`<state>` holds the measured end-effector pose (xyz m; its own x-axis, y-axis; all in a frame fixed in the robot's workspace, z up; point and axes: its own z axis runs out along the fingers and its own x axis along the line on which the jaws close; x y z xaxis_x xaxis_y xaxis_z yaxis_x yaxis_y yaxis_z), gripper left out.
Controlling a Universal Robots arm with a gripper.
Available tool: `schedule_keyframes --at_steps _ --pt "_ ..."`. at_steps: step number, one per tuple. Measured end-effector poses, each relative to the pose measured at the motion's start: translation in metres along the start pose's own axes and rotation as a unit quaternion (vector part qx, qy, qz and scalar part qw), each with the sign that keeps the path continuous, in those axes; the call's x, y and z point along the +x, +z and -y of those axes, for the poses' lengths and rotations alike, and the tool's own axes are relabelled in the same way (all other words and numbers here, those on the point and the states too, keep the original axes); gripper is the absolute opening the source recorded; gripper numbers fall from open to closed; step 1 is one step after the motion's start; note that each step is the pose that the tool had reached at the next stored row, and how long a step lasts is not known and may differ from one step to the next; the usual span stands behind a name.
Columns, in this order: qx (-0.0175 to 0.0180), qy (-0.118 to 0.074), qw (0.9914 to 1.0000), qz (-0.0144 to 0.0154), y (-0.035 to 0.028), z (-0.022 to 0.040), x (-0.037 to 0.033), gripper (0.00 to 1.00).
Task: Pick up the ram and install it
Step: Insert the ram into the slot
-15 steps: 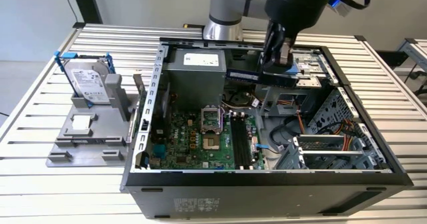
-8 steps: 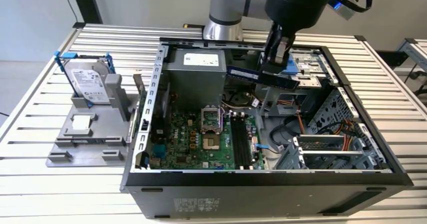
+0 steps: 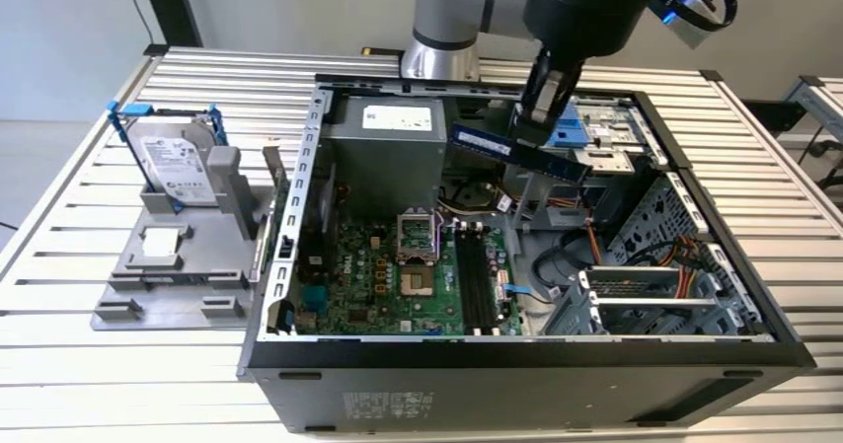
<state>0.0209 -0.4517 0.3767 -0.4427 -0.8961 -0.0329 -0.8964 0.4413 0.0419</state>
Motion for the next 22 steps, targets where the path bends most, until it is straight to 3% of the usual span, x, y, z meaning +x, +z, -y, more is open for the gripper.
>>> schedule_keyframes --at_steps 3,6,9,12,17,22 --pt "0.0009 0.026 0.99966 0.0011 0.0 0.0 0.0 0.0" --pt "0.0017 0.051 0.99868 0.0021 0.0 0.0 0.0 0.0" --pt "0.0025 0.077 0.99701 0.0032 0.0 0.0 0.0 0.0" --pt "0.0034 0.102 0.99475 0.0043 0.0 0.0 0.0 0.0" --pt "0.0048 0.145 0.98938 0.0061 0.0 0.0 0.0 0.0" --pt "0.0062 0.187 0.98227 0.0078 0.0 0.0 0.0 0.0"
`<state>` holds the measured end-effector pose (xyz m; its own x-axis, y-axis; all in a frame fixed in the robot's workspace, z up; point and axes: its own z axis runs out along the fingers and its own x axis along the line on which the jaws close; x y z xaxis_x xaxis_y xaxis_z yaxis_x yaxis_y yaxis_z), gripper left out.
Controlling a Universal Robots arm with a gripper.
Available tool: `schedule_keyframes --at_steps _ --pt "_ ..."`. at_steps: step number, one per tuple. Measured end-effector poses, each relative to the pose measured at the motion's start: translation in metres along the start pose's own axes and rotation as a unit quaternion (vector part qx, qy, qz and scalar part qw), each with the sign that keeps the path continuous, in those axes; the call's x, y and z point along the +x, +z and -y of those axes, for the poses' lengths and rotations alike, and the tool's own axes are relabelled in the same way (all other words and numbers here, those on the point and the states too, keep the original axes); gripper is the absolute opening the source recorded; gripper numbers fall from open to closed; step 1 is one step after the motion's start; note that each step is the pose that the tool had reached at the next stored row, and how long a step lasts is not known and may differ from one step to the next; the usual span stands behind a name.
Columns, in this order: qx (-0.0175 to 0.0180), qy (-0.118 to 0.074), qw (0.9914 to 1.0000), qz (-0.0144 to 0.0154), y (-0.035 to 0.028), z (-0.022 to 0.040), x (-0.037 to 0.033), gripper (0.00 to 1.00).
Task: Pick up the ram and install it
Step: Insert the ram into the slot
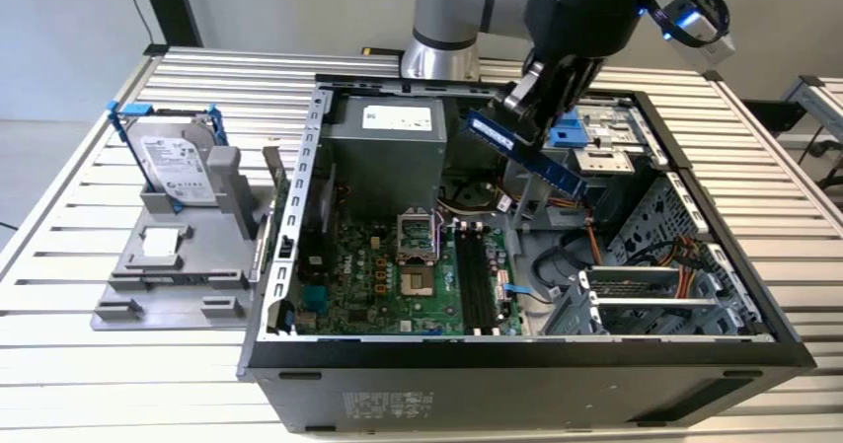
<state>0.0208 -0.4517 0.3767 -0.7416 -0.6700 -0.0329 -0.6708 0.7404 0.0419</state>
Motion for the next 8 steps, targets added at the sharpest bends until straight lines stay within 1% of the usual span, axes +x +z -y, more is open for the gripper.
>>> schedule_keyframes --at_steps 2,4,6,8 --pt "0.0006 0.017 0.99986 0.0007 0.0 0.0 0.0 0.0" --pt "0.0011 0.034 0.99941 0.0015 0.0 0.0 0.0 0.0" --pt "0.0017 0.051 0.99868 0.0022 0.0 0.0 0.0 0.0" --pt "0.0022 0.068 0.9977 0.0029 0.0 0.0 0.0 0.0"
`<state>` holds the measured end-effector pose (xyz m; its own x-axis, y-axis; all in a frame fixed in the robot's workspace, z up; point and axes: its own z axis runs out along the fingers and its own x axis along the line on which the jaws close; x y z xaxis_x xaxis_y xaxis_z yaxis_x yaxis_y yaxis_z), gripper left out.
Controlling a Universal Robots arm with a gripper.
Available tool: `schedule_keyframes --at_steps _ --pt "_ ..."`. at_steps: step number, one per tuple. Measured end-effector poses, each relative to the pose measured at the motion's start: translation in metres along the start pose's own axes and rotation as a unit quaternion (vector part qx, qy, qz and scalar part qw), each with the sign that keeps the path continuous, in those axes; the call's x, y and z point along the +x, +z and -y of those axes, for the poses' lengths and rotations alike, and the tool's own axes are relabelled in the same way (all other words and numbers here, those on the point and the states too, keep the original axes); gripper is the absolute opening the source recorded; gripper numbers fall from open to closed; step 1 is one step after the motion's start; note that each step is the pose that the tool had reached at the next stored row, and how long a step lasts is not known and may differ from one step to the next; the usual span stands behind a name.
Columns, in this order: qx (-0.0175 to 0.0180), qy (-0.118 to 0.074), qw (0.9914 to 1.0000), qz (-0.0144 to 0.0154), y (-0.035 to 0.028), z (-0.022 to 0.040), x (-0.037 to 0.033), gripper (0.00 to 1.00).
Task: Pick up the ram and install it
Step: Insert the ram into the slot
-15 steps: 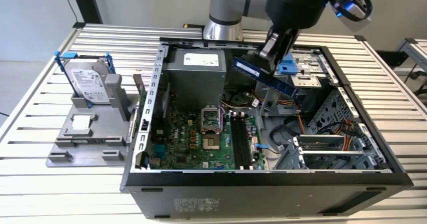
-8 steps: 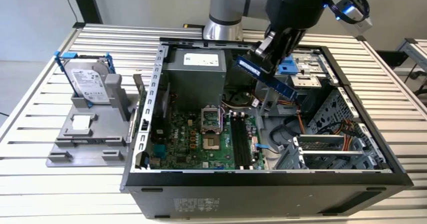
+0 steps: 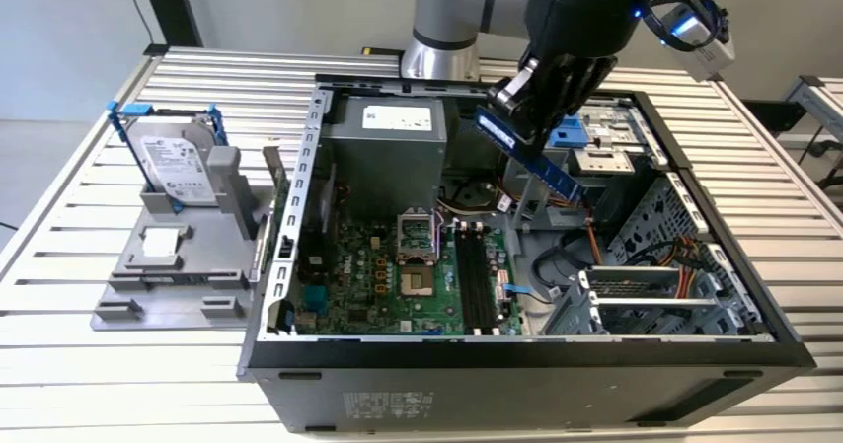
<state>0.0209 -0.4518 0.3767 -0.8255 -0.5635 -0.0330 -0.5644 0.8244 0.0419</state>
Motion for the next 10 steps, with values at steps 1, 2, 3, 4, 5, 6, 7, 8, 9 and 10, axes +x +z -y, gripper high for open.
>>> schedule_keyframes --at_steps 1,2,3,4,5,6,7,8,9,10 --pt "0.0003 0.008 0.99996 0.0003 -0.0001 0.0 0.0 0.0" --pt "0.0006 0.017 0.99986 0.0007 0.0 0.0 0.0 0.0" --pt "0.0008 0.025 0.99969 0.001 0.0 0.0 0.0 0.0" --pt "0.0011 0.033 0.99946 0.0014 0.0 0.0 0.0 0.0" --pt "0.0014 0.041 0.99916 0.0017 0.0 0.0 0.0 0.0" --pt "0.0017 0.049 0.9988 0.002 -0.0001 0.0 0.0 0.0" --pt "0.0019 0.057 0.99835 0.0023 -0.0001 0.0 0.0 0.0" --pt "0.0022 0.065 0.99788 0.0027 -0.0001 0.0 0.0 0.0" --pt "0.0024 0.073 0.99734 0.003 -0.0001 0.0 0.0 0.0" --pt "0.0028 0.081 0.99667 0.0033 -0.0001 0.0 0.0 0.0"
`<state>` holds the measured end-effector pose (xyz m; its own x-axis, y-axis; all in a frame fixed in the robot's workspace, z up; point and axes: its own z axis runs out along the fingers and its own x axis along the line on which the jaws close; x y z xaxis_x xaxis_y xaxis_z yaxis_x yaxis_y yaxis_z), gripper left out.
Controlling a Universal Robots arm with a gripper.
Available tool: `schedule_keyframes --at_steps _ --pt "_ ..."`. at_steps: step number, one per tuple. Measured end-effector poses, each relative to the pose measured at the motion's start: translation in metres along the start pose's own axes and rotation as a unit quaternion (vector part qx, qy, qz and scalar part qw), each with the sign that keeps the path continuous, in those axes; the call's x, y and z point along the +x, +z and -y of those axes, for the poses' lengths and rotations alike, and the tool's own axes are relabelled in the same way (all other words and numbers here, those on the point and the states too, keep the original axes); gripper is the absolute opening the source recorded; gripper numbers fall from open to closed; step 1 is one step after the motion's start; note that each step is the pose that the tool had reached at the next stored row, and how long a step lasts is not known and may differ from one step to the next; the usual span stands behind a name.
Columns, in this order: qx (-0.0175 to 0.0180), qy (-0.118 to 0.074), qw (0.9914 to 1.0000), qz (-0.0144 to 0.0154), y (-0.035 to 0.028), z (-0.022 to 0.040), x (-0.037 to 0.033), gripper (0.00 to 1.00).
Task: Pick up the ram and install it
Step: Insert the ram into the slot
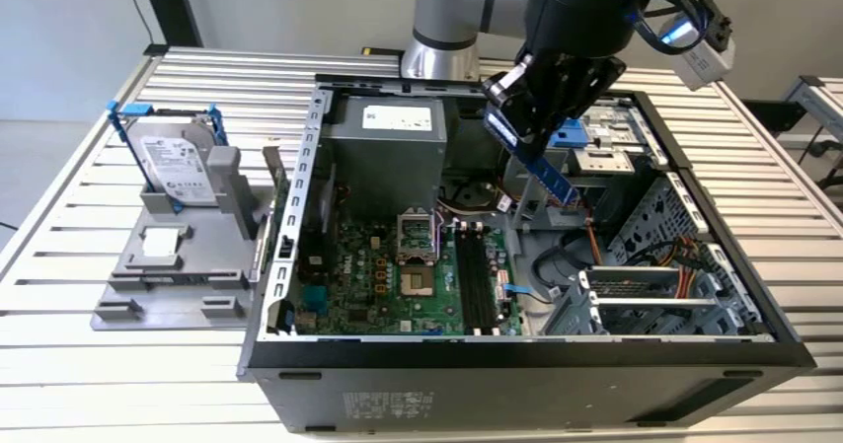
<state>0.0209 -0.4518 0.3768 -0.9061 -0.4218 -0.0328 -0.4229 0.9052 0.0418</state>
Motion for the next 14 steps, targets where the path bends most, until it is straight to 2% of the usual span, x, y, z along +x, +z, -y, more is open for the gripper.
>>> schedule_keyframes --at_steps 4,7,11,14 --pt "0.001 0.031 0.99951 0.0014 0.0001 0.0 0.0 0.0" --pt "0.0018 0.055 0.99845 0.0024 0.0001 0.0 0.0 0.0" --pt "0.0028 0.086 0.99627 0.0036 0.0 0.0 0.0 0.0" --pt "0.0036 0.109 0.99401 0.0046 0.0 0.0 0.0 0.0"
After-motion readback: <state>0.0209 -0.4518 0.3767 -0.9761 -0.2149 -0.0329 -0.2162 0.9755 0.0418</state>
